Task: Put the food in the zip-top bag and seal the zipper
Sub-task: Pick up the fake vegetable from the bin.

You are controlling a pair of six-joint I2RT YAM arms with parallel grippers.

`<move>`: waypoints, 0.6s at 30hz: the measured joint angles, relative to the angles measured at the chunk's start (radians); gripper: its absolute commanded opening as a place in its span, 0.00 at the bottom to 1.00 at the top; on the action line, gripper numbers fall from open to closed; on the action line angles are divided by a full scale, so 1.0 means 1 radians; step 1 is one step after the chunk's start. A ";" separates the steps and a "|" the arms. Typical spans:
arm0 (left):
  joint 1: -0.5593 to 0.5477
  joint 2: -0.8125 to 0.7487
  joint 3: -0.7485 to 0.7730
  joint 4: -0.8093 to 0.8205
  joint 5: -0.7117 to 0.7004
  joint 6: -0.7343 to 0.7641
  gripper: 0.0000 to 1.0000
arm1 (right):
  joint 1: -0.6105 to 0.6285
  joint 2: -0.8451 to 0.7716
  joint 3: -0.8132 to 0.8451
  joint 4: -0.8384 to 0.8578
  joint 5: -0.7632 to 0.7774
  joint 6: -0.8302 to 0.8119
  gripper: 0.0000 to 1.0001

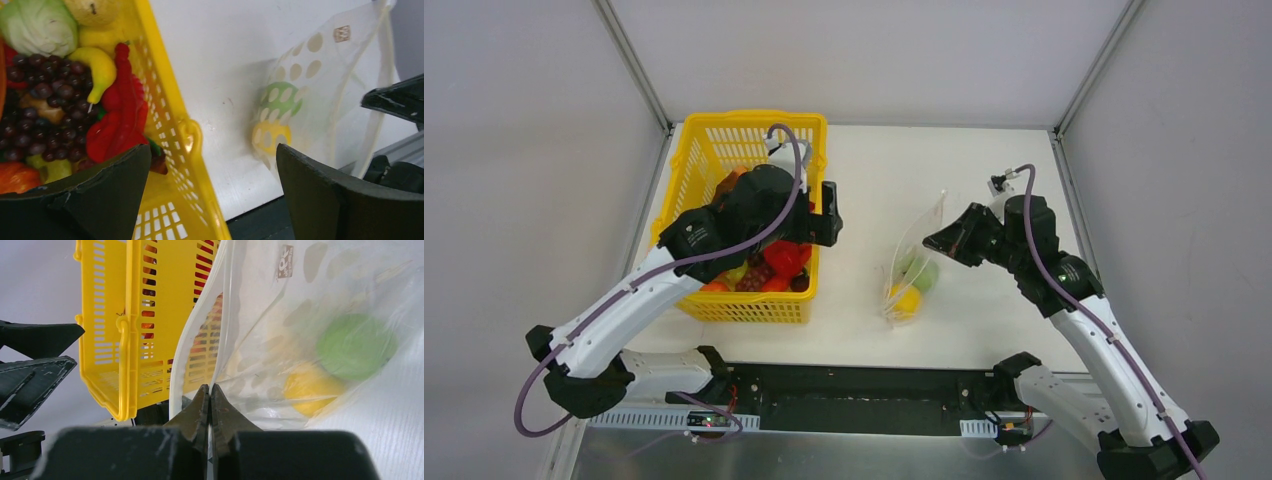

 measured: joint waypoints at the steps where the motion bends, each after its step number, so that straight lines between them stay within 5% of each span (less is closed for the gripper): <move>1: 0.008 -0.015 -0.012 -0.009 -0.019 0.005 0.99 | 0.000 0.007 0.010 -0.015 -0.004 -0.007 0.00; 12: 0.383 -0.188 -0.228 -0.136 -0.108 0.002 0.99 | 0.000 0.051 0.154 -0.154 0.019 -0.098 0.00; 18: 0.512 -0.189 -0.402 -0.130 -0.202 -0.118 0.99 | 0.000 0.051 0.148 -0.158 0.013 -0.097 0.00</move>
